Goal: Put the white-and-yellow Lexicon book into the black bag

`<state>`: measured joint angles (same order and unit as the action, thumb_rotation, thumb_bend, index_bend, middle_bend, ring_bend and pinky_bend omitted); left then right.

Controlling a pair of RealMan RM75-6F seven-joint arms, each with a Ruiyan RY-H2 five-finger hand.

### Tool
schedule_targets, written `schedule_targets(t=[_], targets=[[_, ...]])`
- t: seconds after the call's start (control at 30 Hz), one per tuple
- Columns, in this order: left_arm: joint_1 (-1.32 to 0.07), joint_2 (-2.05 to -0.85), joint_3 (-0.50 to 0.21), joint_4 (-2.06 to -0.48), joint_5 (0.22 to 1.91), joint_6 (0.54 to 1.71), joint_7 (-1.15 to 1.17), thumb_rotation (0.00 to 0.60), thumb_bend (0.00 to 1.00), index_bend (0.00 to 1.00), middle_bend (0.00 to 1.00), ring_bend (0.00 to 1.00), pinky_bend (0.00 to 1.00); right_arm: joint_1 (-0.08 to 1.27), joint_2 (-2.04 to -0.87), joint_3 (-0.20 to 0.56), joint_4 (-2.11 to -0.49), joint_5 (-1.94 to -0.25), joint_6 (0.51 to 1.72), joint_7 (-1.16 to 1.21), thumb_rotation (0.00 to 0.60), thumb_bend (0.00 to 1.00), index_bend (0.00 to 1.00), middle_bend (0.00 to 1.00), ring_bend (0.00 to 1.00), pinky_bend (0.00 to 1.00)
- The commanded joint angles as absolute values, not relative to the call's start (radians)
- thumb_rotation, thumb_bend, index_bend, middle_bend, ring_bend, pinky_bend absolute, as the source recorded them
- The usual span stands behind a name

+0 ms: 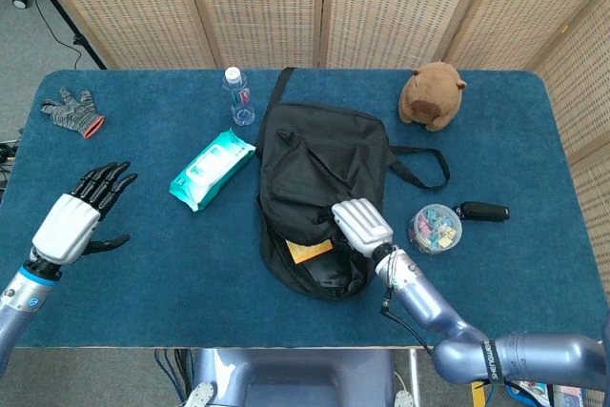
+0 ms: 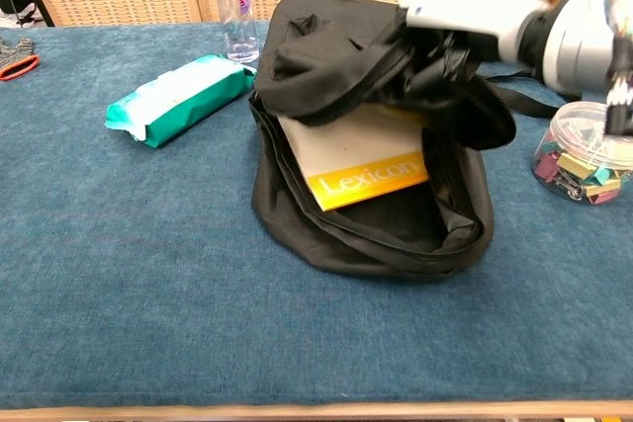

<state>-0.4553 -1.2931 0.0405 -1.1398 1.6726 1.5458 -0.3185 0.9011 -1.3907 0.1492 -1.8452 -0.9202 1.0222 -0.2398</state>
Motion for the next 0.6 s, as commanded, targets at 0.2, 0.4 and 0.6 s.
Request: schedule_targets(t=[0.2, 0.4, 0.6], targets=[[-0.427, -1.309, 0.012, -1.066, 1.625, 1.537, -0.399, 0.6, 0.0, 0.0, 0.0, 0.0, 0.13, 0.896, -1.556, 0.095, -1.765, -0.937, 1.011, -0.322, 0.6, 0.66, 0.49, 0.42, 0.39, 0.59], [-0.417, -1.321, 0.007, -1.033, 1.624, 1.536, -0.425, 0.6, 0.0, 0.0, 0.0, 0.0, 0.13, 0.925, -1.519, 0.081, -1.796, -0.87, 0.869, -0.312, 0.6, 0.0, 0.0, 0.0, 0.0, 0.06], [-0.407, -1.323, -0.009, -1.023, 1.617, 1.544, -0.457, 0.6, 0.0, 0.0, 0.0, 0.0, 0.13, 0.889, -1.476, 0.102, -1.853, -0.944, 0.919, -0.278, 0.6, 0.0, 0.0, 0.0, 0.0, 0.0]])
